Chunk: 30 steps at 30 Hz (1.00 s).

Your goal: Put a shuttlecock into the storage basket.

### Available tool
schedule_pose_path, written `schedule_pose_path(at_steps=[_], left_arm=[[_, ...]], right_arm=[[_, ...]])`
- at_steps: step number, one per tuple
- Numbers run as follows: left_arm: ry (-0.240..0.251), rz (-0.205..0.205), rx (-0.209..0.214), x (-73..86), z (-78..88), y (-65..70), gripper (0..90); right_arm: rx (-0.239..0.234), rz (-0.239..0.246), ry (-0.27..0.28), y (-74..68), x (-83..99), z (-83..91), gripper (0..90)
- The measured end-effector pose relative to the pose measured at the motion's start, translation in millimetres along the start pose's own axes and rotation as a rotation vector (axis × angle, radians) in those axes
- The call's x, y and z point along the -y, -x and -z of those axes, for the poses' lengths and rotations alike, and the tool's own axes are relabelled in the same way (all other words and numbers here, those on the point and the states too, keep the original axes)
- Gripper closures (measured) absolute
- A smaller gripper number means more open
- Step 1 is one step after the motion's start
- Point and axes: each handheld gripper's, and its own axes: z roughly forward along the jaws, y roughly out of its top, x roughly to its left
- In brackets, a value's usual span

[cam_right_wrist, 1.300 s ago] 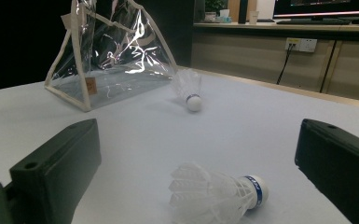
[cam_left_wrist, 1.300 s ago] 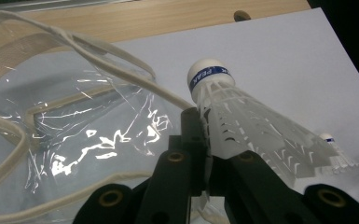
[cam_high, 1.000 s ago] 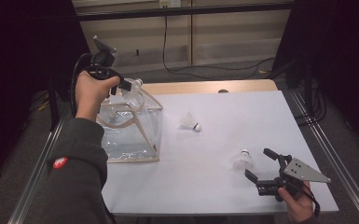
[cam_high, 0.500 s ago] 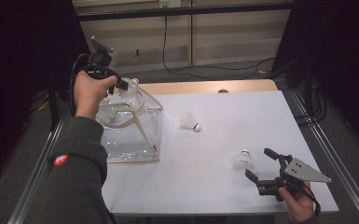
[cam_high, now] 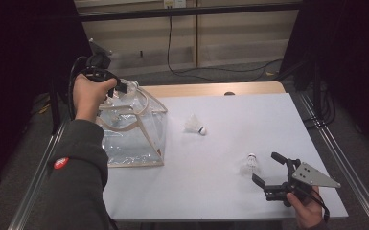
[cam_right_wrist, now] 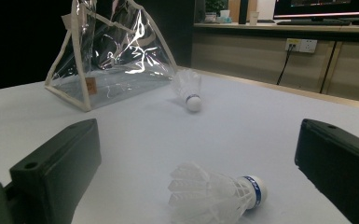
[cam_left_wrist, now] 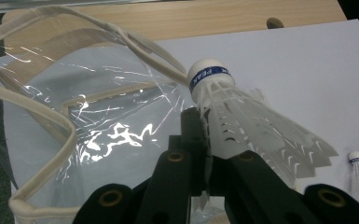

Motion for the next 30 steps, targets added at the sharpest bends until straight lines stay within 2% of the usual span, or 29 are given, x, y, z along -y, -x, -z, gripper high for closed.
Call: schedule_pose_path(at_steps=[17, 30], left_arm=[[0.004, 0.02, -0.027, 0.3, -1.0, -9.3, 89.9], [0.007, 0.034, -0.031, -0.5, -3.4, -13.0, 89.9]], right_arm=[[0.001, -0.001, -0.002, 0.9, 0.1, 1.5, 0.1], [-0.001, 0.002, -0.003, 0.5, 0.1, 1.5, 0.1]])
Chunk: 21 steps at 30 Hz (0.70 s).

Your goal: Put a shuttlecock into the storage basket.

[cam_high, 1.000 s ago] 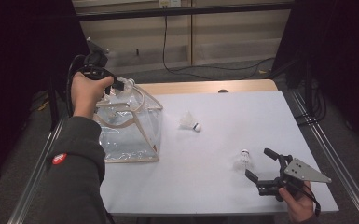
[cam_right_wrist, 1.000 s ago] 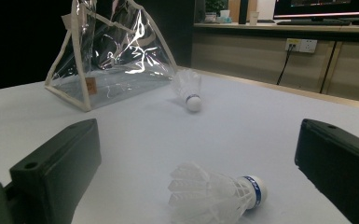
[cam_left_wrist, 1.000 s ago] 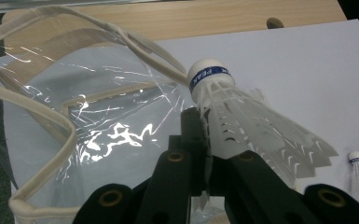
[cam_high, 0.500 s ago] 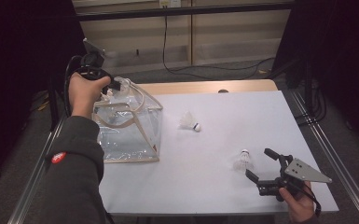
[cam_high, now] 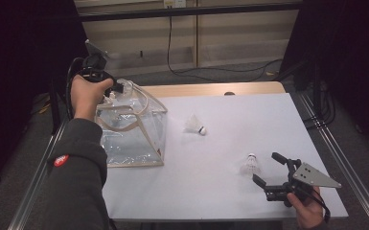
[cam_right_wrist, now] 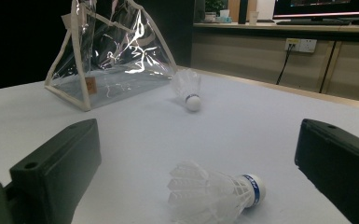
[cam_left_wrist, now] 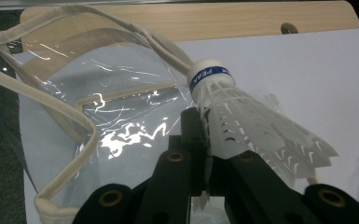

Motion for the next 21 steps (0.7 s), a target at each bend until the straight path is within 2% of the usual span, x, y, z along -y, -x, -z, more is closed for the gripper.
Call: schedule_pose_path(at_steps=[21], left_arm=[[0.003, 0.025, -0.014, -2.3, -8.7, -6.2, 89.8]], right_arm=[[-0.005, 0.006, 0.0, -0.6, -0.3, -0.3, 0.1]])
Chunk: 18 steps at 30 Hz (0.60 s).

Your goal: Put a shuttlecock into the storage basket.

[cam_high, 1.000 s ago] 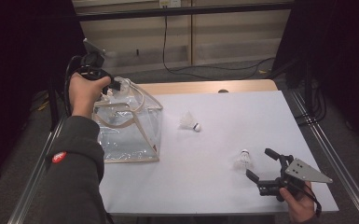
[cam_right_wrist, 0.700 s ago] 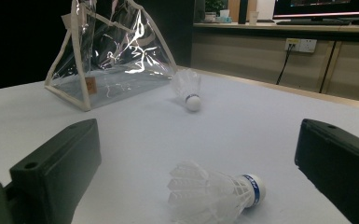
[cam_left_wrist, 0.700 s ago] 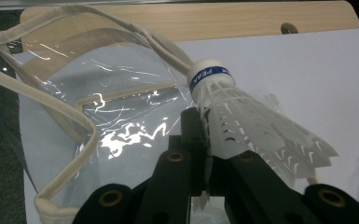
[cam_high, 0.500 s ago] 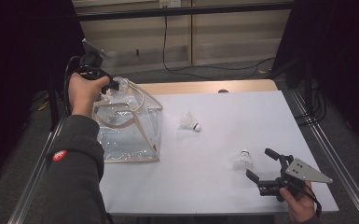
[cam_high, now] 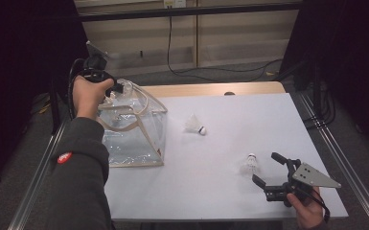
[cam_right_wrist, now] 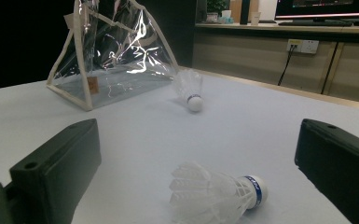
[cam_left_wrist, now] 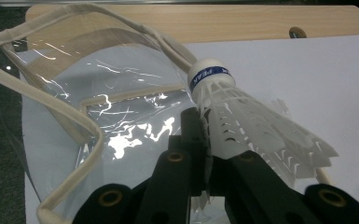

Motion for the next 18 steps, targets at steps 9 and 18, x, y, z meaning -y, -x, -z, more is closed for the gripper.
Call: schedule_pose_path(at_steps=[9, 18], left_arm=[[-0.006, 0.007, -0.022, -0.2, -4.5, -4.5, 89.7], [-0.016, 0.018, -0.036, 0.4, -8.4, -9.5, 89.6]], right_arm=[[0.003, -0.001, 0.0, 0.8, 0.1, 0.5, 0.1], [0.003, -0.004, -0.002, 0.1, 0.4, 0.5, 0.1]])
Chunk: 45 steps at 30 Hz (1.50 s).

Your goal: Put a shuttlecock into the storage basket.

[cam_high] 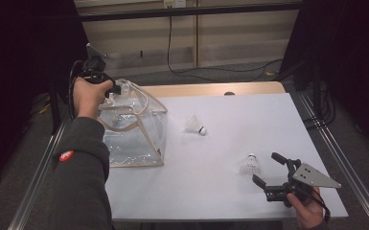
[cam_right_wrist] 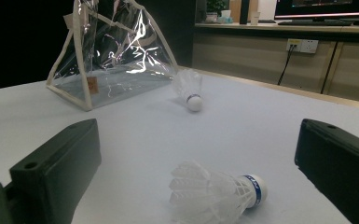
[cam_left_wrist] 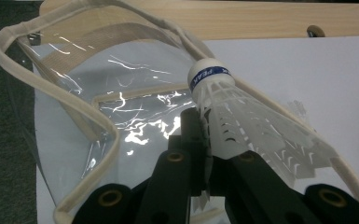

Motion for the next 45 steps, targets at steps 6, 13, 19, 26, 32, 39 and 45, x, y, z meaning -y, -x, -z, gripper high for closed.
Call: schedule_pose_path(at_steps=[6, 13, 19, 26, 32, 39, 45], left_arm=[[0.001, 0.008, -0.005, 0.7, -4.1, -4.9, 89.4], [0.012, 0.026, -0.008, -0.1, -8.4, -10.2, 85.2], [0.026, 0.038, -0.01, 1.8, -8.6, -11.7, 75.7], [0.01, 0.02, 0.012, 4.4, -5.2, -8.9, 75.1], [-0.008, 0.003, 0.024, 6.7, -3.8, -4.0, 74.5], [-0.013, 0.0, 0.042, 8.8, 0.3, 3.9, 70.4], [-0.015, -0.022, 0.063, 11.8, 5.7, 10.6, 66.7]], right_arm=[[-0.003, -0.004, 0.0, 0.1, 0.4, 0.0, 0.1], [-0.004, -0.008, -0.003, -0.3, 0.8, -0.6, 0.1], [-0.002, -0.01, -0.005, -0.7, 0.8, -0.4, 0.0], [-0.004, 0.0, -0.003, -0.7, 0.9, -1.1, 0.1], [-0.004, -0.002, -0.006, -0.7, 0.9, -1.1, 0.1], [0.001, -0.004, -0.008, -0.4, 0.6, -0.3, 0.1], [0.004, 0.0, -0.007, 0.2, 0.8, 0.1, 0.1]])
